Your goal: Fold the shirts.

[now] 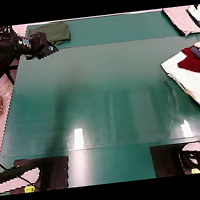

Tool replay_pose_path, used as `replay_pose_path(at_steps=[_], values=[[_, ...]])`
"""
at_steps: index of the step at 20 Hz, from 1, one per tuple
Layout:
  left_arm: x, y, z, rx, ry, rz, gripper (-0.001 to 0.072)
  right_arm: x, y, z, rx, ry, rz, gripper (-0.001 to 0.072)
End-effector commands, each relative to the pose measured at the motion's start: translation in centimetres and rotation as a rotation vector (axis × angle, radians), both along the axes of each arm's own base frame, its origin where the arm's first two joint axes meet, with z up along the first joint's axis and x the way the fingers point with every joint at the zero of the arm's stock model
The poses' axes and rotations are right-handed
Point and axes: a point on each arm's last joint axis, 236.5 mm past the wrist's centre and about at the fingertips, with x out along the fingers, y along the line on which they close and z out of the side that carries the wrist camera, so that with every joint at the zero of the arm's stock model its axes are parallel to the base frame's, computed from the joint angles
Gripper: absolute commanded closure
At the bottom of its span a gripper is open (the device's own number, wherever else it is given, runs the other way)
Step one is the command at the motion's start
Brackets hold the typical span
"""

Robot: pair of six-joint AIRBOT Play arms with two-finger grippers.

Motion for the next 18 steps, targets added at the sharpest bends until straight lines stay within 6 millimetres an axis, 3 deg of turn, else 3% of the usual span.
replay_pose_path(at_steps=[1,3,5,6,7,8,9,10,11,12,13,15,16,18], values=[[0.0,-0.2,0.2,-0.01,-0.002,-0.003,0.0686,-2.4,-1.1,4.3,-0.142,-0.087,-0.099,0.0045],[-0.3,-0.2,0.0,-0.006,0.009,-0.012,0.0685,-2.9,-1.5,9.1,-0.281,-0.213,-0.155,0.0103],[-0.7,-0.3,-0.2,-0.003,0.022,-0.024,0.0685,-1.3,-0.4,16.9,-0.465,-0.452,-0.15,0.0104],[-0.8,-0.3,-0.2,-0.002,0.024,-0.026,0.0685,0.2,1.6,21.5,-0.545,-0.615,-0.107,0.011],[-0.8,-0.3,-0.2,-0.002,0.025,-0.026,0.0685,1.9,4.8,26.2,-0.567,-0.817,-0.053,0.0187],[-0.7,-0.3,-0.2,-0.001,0.023,-0.026,0.0685,3.3,8.8,29.6,-0.518,-1.007,0.031,0.0244],[-0.7,-0.3,-0.2,0.0,0.023,-0.026,0.0685,4.7,14.2,32.2,-0.404,-1.183,0.17,0.0294],[-0.7,-0.3,-0.2,-0.001,0.023,-0.025,0.0685,5.6,19.8,33.3,-0.281,-1.296,0.346,0.0347],[-0.7,-0.3,-0.2,-0.002,0.021,-0.024,0.0685,6.0,26.4,33.4,-0.161,-1.369,0.567,0.0474],[-0.5,-0.3,-0.1,-0.003,0.016,-0.019,0.0685,5.8,32.5,32.4,-0.062,-1.396,0.779,0.0634],[-0.4,-0.3,0.0,-0.004,0.013,-0.016,0.0685,5.3,37.0,31.1,0.003,-1.389,0.926,0.0694],[-0.4,-0.3,0.0,-0.005,0.013,-0.016,0.0685,3.2,44.4,28.9,0.109,-1.401,1.153,0.0694],[-0.4,-0.2,0.0,-0.005,0.01,-0.013,0.0685,2.3,46.9,28.0,0.138,-1.412,1.227,0.0694],[0.0,-0.2,0.2,-0.011,-0.004,-0.001,0.0685,1.9,49.5,26.7,0.18,-1.419,1.277,0.0694]])
